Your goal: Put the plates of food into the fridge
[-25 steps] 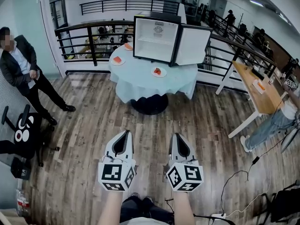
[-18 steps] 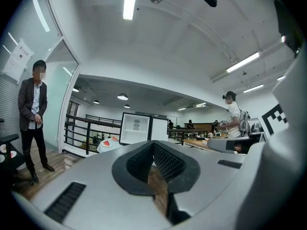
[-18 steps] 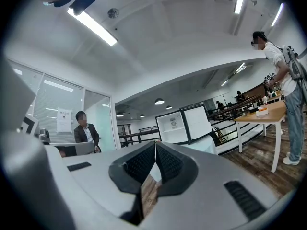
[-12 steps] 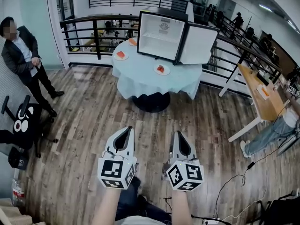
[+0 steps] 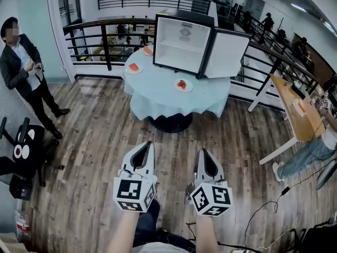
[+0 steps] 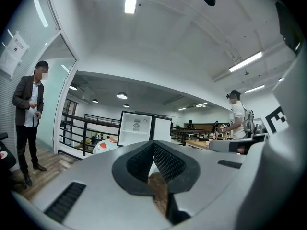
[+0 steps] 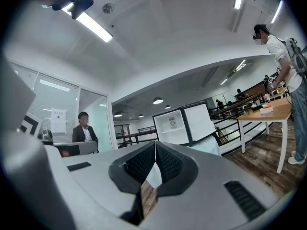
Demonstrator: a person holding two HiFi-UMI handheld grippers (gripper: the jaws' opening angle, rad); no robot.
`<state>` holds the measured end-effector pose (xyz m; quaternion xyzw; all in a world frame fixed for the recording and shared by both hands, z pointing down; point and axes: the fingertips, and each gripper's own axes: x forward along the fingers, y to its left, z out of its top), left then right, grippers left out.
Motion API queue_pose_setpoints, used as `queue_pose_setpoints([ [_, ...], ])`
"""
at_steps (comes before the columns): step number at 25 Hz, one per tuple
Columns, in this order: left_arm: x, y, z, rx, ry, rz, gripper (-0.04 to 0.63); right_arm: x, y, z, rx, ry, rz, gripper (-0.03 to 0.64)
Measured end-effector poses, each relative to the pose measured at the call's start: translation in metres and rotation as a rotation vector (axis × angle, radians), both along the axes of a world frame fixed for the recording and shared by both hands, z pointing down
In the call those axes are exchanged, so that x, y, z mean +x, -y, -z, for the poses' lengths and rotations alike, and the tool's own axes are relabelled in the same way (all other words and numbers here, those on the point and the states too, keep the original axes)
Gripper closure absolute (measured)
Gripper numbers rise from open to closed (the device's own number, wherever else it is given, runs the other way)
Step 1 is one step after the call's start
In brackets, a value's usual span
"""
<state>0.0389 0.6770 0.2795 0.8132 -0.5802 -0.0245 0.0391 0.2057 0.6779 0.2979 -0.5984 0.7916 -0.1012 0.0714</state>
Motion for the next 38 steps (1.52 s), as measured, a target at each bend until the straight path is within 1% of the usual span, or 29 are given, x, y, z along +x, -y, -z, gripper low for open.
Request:
queue_pose_setpoints([
  [5,-0.01,0.056,0.002,-0.005,-0.007,-0.022,0.59,-0.003,0.049,0.009,0.01,-0.003,-0.039,0.603],
  [13,-0.032,0.144,0.011,0.008,-0.005,-0.067,0.591,-0.027,0.134,0.02,0.027,-0.01,-0.074,0.603],
  [17,-0.037,0.172,0.009,0.009,0.002,-0.096,0.591,-0.04,0.164,0.016,0.016,-0.01,-0.078,0.603],
  [21,-0.041,0.195,-0.001,-0.013,-0.014,-0.1,0.591,-0.05,0.186,0.011,0.003,-0.032,-0.068,0.603],
  [24,-0.041,0.209,-0.005,-0.023,-0.017,-0.106,0.591,-0.05,0.201,0.008,-0.009,-0.038,-0.074,0.603],
  [30,-0.044,0.245,-0.012,-0.041,-0.025,-0.088,0.591,-0.05,0.238,0.003,-0.024,-0.051,-0.067,0.603],
  [34,-0.048,0.273,-0.017,-0.052,-0.021,-0.052,0.591,-0.051,0.269,-0.003,-0.031,-0.051,-0.035,0.603],
  [38,-0.045,0.309,-0.02,-0.061,-0.027,-0.027,0.589,-0.043,0.308,-0.007,-0.043,-0.046,-0.022,0.603],
])
